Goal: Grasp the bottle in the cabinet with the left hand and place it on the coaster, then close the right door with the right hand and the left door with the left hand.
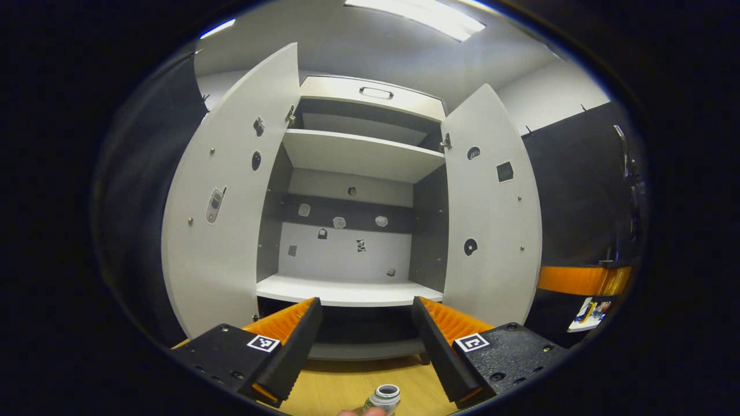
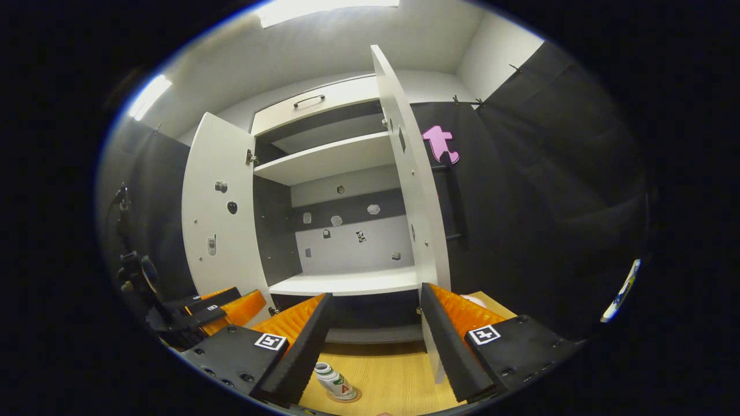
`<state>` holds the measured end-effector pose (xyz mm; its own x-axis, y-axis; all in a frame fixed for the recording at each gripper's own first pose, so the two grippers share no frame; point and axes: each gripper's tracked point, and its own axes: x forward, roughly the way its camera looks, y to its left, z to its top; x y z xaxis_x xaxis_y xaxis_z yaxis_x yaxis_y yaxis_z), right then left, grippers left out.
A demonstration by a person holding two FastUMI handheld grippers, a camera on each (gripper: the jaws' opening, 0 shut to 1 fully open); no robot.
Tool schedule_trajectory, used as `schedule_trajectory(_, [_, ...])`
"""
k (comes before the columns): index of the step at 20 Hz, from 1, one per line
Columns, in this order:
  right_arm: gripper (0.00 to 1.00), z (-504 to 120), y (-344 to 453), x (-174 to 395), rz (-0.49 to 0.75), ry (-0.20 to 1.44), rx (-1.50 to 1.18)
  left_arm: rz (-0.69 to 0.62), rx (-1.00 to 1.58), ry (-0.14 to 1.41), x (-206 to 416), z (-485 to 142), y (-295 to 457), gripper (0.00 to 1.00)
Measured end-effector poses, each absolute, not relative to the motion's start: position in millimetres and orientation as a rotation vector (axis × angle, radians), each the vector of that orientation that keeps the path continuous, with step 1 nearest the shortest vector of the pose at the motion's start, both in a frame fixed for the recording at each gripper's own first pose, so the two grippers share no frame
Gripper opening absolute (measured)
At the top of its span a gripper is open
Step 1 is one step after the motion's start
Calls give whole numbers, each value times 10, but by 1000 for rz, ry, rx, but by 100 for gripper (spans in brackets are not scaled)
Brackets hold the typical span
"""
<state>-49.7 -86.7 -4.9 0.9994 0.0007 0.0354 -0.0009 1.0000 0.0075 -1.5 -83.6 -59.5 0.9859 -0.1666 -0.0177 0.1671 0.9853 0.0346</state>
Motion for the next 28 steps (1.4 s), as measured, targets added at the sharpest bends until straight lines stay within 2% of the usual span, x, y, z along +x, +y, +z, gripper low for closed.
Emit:
schedule_trajectory(4, [98, 37, -1159, -612, -48, -56, -7, -108, 10, 17, -30, -607, -619, 95])
schedule_trajectory(10, [98, 371, -1784, -753, -178, -92, -56, -48, -21, 28, -65, -680, -419, 95])
schedule_trajectory(15, [98, 662, -2379, -643, -319, -108, -73, -16, -18, 22, -20, -719, -323, 95])
schedule_trajectory(17, [98, 790, -2539, -522, -343, -120, -97, -4, -8, 13, 4, -692, -300, 95])
schedule_trajectory(18, [98, 858, -2607, -468, -355, -126, -107, -3, -5, 12, -1, -687, -288, 92])
schedule_trajectory(19, [98, 930, -2654, -417, -361, -134, -116, 0, -3, 13, -13, -690, -279, 95])
schedule_trajectory(26, [98, 1089, -2703, 168, -346, -115, -190, 22, 21, 40, -52, -792, -164, 95])
schedule_trajectory(27, [89, 1081, -2662, 241, -337, -108, -192, 22, 25, 44, -72, -803, -158, 95])
schedule_trajectory(28, [98, 1058, -2628, 292, -331, -104, -188, 23, 30, 45, -73, -811, -144, 95])
